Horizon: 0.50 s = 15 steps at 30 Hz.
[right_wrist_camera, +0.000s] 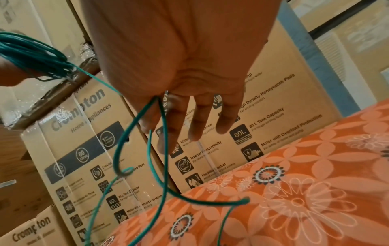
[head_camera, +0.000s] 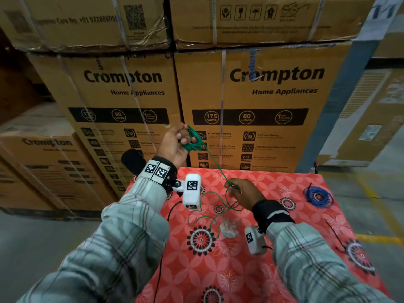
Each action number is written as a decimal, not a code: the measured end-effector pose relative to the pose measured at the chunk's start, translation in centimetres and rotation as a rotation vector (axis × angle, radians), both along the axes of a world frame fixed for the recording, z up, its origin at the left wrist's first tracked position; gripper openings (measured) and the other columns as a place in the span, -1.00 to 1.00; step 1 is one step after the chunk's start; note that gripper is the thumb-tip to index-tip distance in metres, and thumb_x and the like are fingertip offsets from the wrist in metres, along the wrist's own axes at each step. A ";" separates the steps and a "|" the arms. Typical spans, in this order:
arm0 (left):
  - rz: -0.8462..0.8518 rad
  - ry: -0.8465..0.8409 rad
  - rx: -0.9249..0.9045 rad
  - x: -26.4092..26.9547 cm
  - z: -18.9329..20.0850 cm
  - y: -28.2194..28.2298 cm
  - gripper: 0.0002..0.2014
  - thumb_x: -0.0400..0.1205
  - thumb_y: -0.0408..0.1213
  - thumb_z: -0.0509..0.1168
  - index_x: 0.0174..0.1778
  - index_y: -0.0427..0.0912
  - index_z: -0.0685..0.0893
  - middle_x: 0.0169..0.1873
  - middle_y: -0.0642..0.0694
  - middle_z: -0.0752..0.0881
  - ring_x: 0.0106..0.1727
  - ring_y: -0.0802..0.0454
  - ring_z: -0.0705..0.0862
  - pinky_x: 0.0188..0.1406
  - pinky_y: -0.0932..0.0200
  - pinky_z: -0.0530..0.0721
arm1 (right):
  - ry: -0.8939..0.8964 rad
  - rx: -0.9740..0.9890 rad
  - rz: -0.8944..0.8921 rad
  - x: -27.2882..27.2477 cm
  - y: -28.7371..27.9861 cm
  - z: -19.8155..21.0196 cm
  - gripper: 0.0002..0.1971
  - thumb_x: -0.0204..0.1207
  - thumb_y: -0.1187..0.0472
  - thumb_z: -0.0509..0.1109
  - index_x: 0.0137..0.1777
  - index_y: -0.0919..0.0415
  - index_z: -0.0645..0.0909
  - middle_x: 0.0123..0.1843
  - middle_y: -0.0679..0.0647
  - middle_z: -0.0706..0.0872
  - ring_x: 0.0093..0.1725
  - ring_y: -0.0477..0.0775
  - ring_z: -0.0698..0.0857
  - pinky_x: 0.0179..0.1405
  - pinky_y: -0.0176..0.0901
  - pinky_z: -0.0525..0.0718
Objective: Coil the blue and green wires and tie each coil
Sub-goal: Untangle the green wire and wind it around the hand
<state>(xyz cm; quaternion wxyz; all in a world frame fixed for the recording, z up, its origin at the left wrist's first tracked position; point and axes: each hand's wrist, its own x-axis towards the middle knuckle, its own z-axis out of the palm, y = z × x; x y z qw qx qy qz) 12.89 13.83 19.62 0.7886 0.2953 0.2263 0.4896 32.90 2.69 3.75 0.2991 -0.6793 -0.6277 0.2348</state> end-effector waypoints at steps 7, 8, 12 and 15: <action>0.045 0.007 0.050 -2.2 1.3 2.2 -0.77 0.73 -0.29 0.09 -0.23 -0.17 0.52 -0.72 0.08 0.34 -0.69 0.18 0.32 -0.35 0.24 0.60 | 0.029 -0.140 -0.035 1.9 -1.5 -1.7 -0.73 0.66 0.03 0.20 -0.11 0.19 0.61 -0.30 -0.01 0.63 -0.27 0.06 0.62 -0.23 -0.11 0.56; 0.054 0.008 0.053 -2.1 1.1 2.2 -0.77 0.73 -0.29 0.08 -0.24 -0.17 0.51 -0.72 0.08 0.34 -0.69 0.17 0.31 -0.36 0.23 0.60 | 0.057 -0.085 -0.051 1.7 -1.3 -1.4 -0.70 0.64 -0.02 0.20 -0.07 0.22 0.57 -0.31 0.01 0.59 -0.29 0.09 0.58 -0.22 -0.03 0.54; 0.082 0.001 0.071 -2.2 1.1 2.6 -0.75 0.74 -0.29 0.07 -0.26 -0.17 0.50 -0.73 0.07 0.33 -0.68 0.16 0.31 -0.36 0.22 0.60 | 0.180 0.080 -0.112 1.4 -0.3 -1.1 -0.81 0.70 0.02 0.17 -0.02 0.12 0.36 -0.38 0.02 0.44 -0.42 0.03 0.41 -0.34 -0.04 0.37; 0.073 0.005 0.083 -2.5 1.4 2.8 -0.75 0.75 -0.29 0.07 -0.25 -0.16 0.50 -0.72 0.08 0.34 -0.68 0.16 0.32 -0.32 0.21 0.59 | 0.160 0.195 -0.086 1.1 0.3 0.0 -0.76 0.72 0.04 0.09 -0.16 0.11 0.35 -0.36 0.06 0.42 -0.37 0.06 0.40 -0.35 -0.05 0.33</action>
